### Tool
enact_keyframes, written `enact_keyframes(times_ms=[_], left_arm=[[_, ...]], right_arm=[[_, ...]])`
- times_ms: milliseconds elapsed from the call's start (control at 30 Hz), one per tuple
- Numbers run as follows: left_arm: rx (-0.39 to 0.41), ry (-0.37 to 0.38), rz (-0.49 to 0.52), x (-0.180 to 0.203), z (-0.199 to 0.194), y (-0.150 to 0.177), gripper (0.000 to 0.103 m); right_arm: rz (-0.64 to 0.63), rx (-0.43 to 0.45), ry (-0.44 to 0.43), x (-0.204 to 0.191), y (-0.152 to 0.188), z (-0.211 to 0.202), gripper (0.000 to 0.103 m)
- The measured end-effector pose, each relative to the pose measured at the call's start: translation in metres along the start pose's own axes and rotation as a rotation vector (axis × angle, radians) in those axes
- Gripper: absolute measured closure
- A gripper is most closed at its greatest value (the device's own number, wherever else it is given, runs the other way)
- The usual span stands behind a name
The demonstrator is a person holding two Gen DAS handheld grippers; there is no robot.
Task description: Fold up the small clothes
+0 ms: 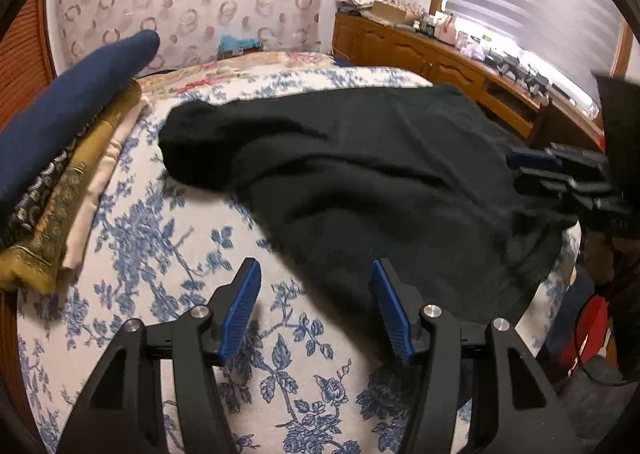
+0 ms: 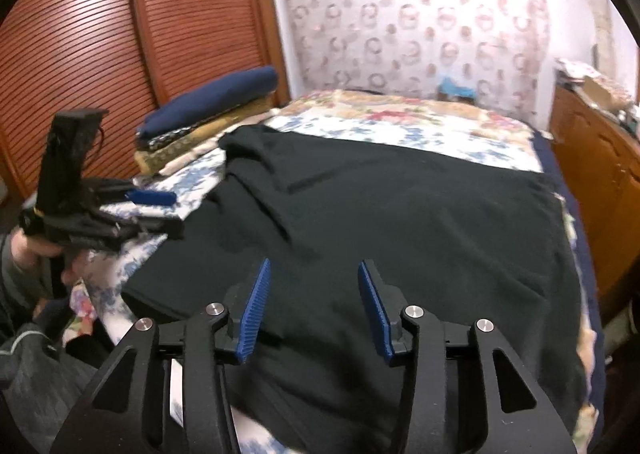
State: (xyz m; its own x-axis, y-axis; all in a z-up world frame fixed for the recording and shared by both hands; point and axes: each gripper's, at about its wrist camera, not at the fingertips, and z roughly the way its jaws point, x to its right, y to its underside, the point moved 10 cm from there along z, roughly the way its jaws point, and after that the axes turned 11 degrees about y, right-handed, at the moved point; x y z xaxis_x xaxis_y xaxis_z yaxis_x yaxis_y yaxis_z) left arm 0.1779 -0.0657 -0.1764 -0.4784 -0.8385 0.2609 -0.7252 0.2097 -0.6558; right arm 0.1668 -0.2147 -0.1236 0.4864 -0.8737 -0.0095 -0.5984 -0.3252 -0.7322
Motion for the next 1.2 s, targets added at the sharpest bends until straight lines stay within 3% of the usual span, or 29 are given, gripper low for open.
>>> enact_keyframes(times_ms=[167, 367, 667, 700, 733, 767, 833, 1200], left_arm=[[-0.037, -0.069, 0.028, -0.006, 0.005, 0.011, 0.046], [-0.022, -0.070, 0.010, -0.017, 0.001, 0.019, 0.046], [0.008, -0.061, -0.002, -0.019, -0.004, 0.019, 0.046], [0.012, -0.059, -0.007, -0.019, -0.005, 0.019, 0.046], [0.017, -0.057, -0.014, -0.020, -0.007, 0.019, 0.046], [0.021, -0.057, -0.018, -0.021, -0.008, 0.019, 0.046], [0.032, -0.057, -0.025, -0.023, -0.011, 0.018, 0.046], [0.121, -0.064, -0.066, -0.035, -0.037, 0.006, 0.046]], right_arm=[[-0.023, -0.058, -0.055, -0.023, -0.003, 0.025, 0.062], [-0.051, -0.155, -0.026, -0.034, 0.014, 0.057, 0.062], [-0.126, -0.162, -0.045, -0.065, 0.018, 0.062, 0.062], [-0.122, -0.161, -0.042, -0.066, 0.017, 0.064, 0.064], [-0.122, -0.159, -0.036, -0.065, 0.016, 0.065, 0.074], [-0.127, -0.149, -0.018, -0.064, 0.014, 0.065, 0.084], [-0.123, -0.111, -0.026, -0.067, 0.008, 0.059, 0.095], [-0.137, 0.102, -0.090, -0.089, -0.052, 0.001, 0.097]])
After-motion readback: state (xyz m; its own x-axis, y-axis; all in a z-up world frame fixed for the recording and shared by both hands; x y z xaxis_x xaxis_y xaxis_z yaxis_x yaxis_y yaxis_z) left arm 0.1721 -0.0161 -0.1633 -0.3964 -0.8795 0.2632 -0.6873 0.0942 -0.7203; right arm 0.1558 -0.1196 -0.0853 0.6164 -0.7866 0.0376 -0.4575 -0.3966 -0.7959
